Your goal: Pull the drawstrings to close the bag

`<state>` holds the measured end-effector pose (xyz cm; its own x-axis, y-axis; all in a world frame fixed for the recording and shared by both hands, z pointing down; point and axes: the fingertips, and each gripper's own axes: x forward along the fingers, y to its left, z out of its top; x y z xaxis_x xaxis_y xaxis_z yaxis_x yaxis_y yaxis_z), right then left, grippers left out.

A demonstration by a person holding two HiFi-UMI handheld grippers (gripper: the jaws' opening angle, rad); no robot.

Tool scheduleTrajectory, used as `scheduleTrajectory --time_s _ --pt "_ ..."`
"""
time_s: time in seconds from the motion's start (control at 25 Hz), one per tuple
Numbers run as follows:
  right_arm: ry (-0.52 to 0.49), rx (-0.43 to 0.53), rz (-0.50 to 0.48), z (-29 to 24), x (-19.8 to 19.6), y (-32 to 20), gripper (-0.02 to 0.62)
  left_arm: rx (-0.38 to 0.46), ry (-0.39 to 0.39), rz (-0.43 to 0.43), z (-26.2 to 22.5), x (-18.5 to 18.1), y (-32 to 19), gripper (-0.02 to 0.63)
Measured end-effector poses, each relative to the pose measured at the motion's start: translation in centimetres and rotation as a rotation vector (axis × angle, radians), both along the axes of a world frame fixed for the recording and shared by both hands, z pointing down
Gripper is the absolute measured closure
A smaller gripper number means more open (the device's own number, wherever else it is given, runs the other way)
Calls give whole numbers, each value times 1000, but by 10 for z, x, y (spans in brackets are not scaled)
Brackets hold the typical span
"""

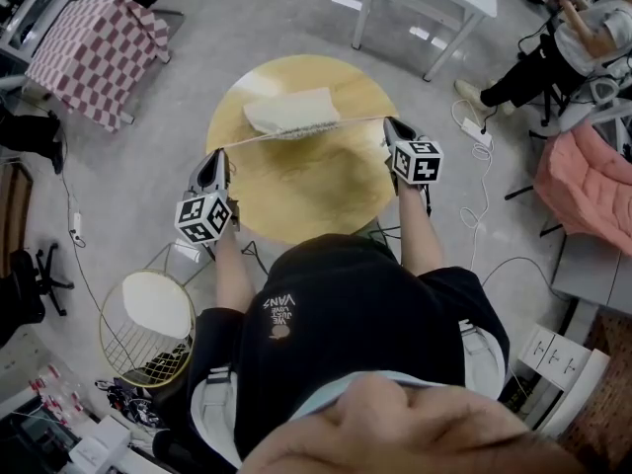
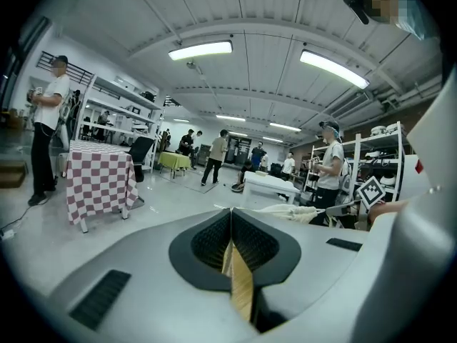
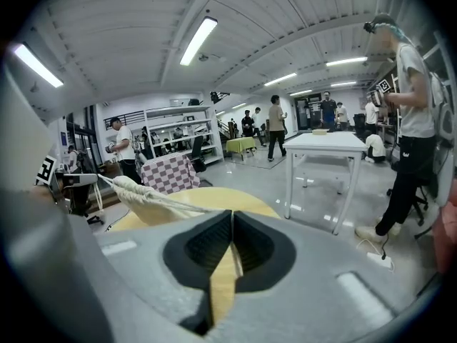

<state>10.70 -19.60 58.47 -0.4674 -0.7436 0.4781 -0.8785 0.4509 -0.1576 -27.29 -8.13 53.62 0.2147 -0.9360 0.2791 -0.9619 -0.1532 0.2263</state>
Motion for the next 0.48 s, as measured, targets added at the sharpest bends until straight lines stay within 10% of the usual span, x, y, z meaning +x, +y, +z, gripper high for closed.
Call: scheduleTrajectory --time_s 0.48 --pt "-19 -12 36 2 9 -2 592 9 4 -21 -4 -11 2 589"
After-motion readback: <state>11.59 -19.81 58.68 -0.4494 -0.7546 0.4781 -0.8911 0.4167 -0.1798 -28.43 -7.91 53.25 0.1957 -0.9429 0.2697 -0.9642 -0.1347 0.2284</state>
